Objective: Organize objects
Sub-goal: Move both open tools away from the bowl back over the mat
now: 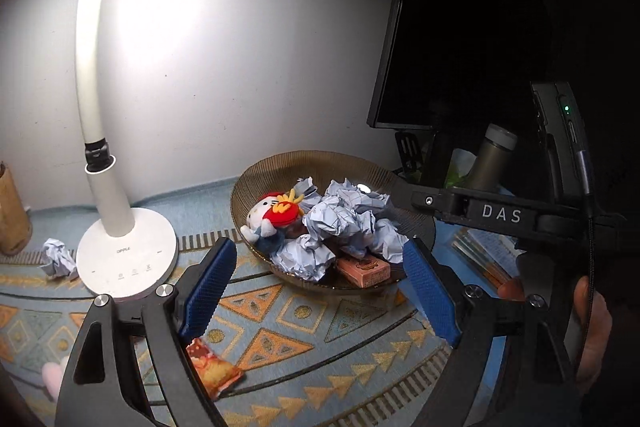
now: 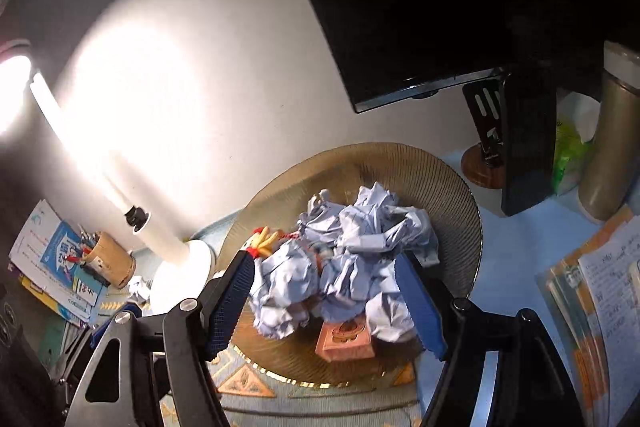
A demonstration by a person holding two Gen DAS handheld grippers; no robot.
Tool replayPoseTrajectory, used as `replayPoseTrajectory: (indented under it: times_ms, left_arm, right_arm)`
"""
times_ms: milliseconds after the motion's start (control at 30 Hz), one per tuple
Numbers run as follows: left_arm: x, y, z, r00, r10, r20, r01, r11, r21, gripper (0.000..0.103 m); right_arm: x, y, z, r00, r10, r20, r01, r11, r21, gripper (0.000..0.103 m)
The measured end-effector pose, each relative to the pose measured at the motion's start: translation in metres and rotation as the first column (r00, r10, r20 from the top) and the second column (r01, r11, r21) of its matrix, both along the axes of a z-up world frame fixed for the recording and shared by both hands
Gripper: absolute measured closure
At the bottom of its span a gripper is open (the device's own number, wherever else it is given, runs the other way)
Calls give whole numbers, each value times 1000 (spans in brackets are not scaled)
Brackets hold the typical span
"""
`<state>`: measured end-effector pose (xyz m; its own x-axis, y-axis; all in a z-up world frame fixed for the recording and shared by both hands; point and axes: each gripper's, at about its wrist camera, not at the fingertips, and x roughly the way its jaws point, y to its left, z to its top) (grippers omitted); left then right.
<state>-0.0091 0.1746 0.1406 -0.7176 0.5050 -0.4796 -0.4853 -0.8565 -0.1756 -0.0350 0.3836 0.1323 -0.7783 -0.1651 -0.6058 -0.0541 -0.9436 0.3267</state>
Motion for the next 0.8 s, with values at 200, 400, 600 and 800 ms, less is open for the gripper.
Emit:
replayPoseTrajectory:
  times_ms: [200,400,600,800]
  left_arm:
    - [47,-107,-2,983,183,-16,-181,981,75,2]
    - [50,-188,-62,892,436,120,-437,899,-11,2]
    - [54,-217,-101,855,501,136,-498,865,-61,2]
    - [53,-213,-106,854,503,131,-493,864,-102,2]
  right_arm:
    - [58,-48,-1,995,104,-2,-104,995,7,16]
    - [72,-108,-38,987,157,44,-160,985,69,16]
    - [62,-140,-87,982,182,48,-186,974,129,16]
    - [53,-144,-110,985,157,69,-166,974,155,16]
